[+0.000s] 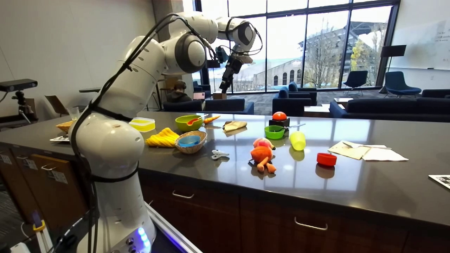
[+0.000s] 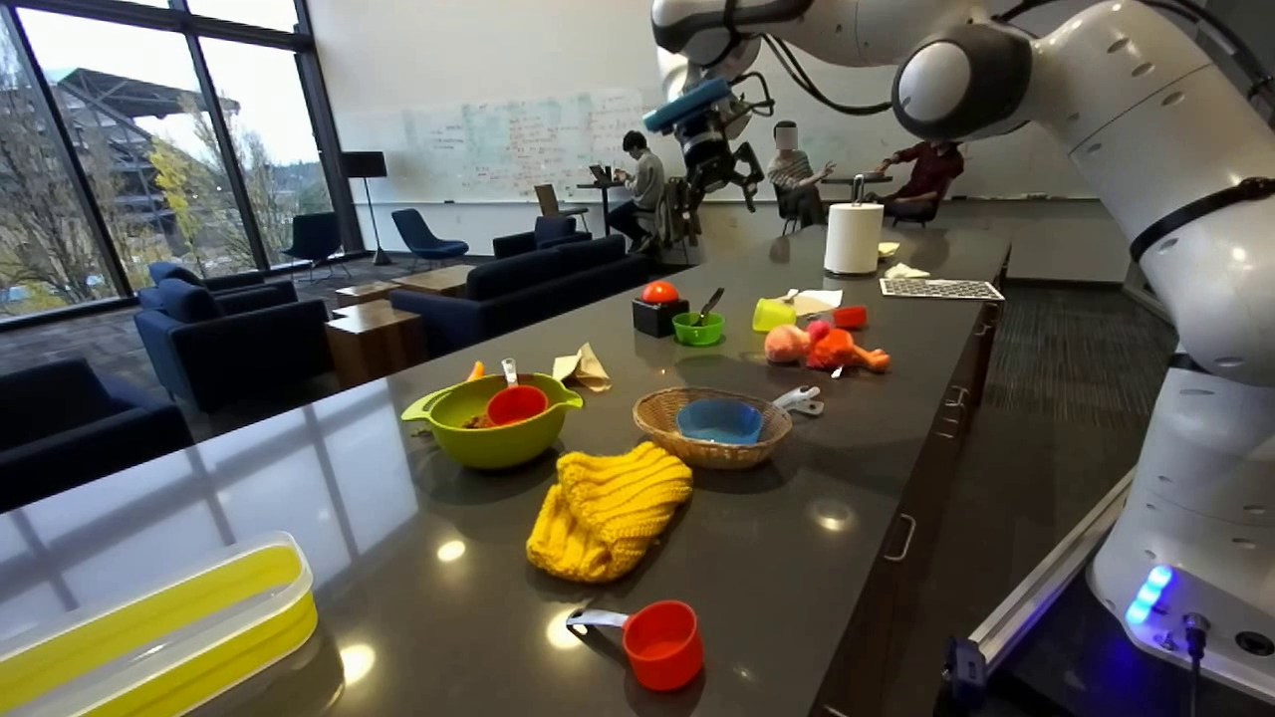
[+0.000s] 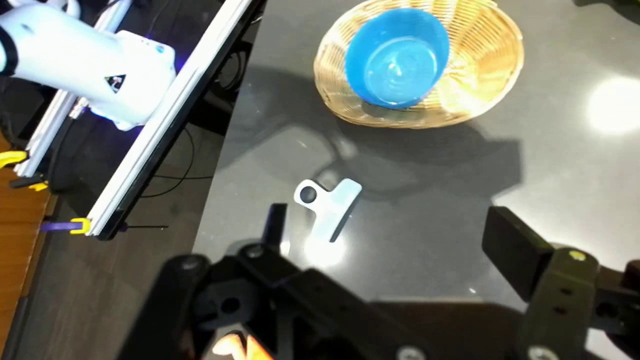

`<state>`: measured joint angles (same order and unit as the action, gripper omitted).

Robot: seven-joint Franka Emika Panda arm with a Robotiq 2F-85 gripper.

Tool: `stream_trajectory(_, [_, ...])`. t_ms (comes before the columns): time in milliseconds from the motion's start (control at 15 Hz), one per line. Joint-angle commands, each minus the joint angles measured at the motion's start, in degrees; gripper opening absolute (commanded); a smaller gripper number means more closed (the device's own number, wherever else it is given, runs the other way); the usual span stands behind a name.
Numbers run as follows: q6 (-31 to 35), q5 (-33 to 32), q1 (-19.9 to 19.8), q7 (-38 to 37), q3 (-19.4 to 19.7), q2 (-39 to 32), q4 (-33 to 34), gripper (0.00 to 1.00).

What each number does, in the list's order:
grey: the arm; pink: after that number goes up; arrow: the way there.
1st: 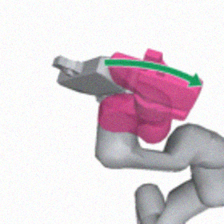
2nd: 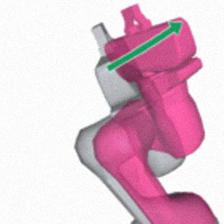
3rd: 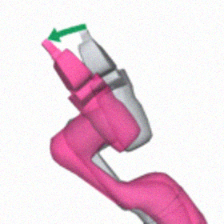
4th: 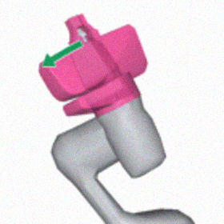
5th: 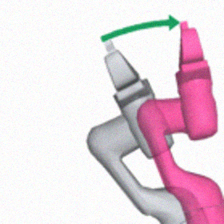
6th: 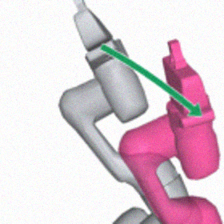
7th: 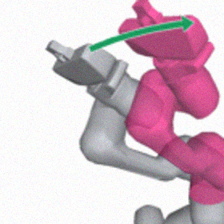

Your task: Take the orange measuring cup out of the green bowl

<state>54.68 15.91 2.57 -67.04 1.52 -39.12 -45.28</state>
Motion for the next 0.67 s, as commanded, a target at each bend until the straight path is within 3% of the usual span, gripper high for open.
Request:
stream_trajectory(0, [1.14,5.09,-3.89,-7.83,0.08,-3.71,9.5,1.0])
stream_trajectory(267, [4.98,6.72,-7.17,-16.17,-0.59,-4.48,15.57,1.0])
stream_trajectory(533, [11.71,6.99,-6.46,-23.8,0.13,-2.08,16.73,1.0])
stream_trajectory(600, [10.01,5.73,-6.83,-19.68,0.06,-2.65,15.03,1.0])
